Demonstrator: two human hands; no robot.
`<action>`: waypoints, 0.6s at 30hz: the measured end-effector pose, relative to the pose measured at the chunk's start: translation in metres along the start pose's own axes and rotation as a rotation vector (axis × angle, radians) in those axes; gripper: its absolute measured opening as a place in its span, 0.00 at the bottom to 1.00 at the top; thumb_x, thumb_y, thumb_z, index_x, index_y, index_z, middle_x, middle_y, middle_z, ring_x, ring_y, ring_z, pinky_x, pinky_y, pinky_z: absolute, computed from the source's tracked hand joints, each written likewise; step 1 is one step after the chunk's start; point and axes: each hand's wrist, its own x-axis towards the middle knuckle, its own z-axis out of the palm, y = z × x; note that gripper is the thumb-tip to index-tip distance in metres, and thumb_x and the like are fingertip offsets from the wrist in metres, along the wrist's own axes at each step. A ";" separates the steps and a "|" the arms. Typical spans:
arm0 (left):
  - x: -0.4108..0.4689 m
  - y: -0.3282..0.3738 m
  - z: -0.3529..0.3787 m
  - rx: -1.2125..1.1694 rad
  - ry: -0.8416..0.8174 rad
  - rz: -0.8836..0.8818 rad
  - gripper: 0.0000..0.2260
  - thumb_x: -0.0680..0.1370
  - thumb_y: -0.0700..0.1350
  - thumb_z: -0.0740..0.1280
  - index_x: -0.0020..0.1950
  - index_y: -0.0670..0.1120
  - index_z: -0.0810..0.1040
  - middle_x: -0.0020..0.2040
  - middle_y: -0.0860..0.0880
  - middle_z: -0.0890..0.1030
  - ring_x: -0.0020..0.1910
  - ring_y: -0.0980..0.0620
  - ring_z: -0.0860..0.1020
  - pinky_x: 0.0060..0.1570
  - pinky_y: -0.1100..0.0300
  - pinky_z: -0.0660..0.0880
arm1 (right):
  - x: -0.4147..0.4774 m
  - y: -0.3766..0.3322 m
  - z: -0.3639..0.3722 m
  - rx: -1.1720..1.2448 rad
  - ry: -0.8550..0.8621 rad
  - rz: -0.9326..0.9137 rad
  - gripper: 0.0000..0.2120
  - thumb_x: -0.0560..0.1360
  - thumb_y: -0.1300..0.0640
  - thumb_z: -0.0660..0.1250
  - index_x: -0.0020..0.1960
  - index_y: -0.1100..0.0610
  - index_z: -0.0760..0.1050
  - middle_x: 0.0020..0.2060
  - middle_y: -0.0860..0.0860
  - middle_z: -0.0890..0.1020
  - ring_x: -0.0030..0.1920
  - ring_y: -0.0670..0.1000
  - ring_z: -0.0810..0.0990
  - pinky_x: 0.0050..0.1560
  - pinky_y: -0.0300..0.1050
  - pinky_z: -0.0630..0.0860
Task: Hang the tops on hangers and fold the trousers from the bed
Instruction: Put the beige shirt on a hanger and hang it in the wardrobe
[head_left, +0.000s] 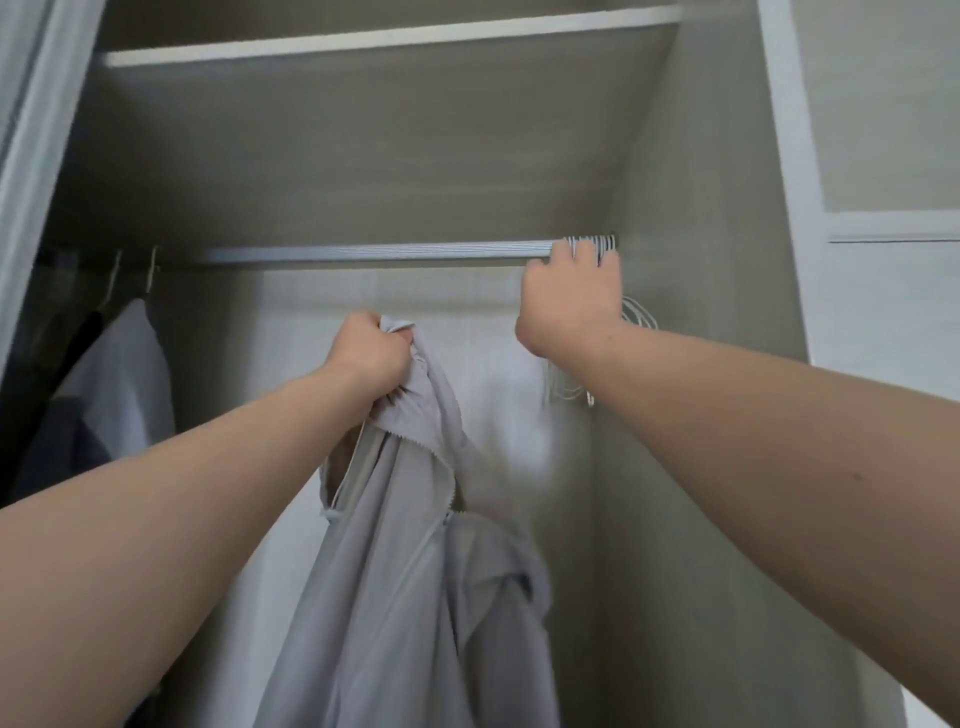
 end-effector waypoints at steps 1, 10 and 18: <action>0.003 -0.003 0.003 0.011 -0.012 0.008 0.12 0.81 0.43 0.65 0.38 0.45 0.70 0.36 0.47 0.74 0.37 0.48 0.73 0.36 0.58 0.68 | 0.005 0.002 0.001 -0.067 0.022 -0.009 0.18 0.74 0.56 0.61 0.64 0.55 0.73 0.62 0.57 0.72 0.63 0.59 0.68 0.60 0.53 0.63; 0.004 -0.016 0.018 0.015 -0.082 -0.003 0.13 0.82 0.42 0.64 0.38 0.45 0.68 0.39 0.44 0.73 0.42 0.45 0.73 0.44 0.56 0.69 | 0.024 0.026 0.030 -0.297 -0.038 -0.017 0.19 0.80 0.61 0.55 0.69 0.57 0.70 0.65 0.58 0.74 0.64 0.60 0.70 0.61 0.52 0.66; 0.003 -0.018 0.011 -0.028 -0.097 -0.049 0.11 0.82 0.42 0.64 0.41 0.45 0.68 0.40 0.43 0.72 0.41 0.45 0.71 0.43 0.57 0.67 | 0.033 0.041 0.036 -0.215 -0.056 -0.016 0.18 0.79 0.66 0.58 0.67 0.58 0.76 0.63 0.59 0.77 0.63 0.63 0.76 0.56 0.52 0.73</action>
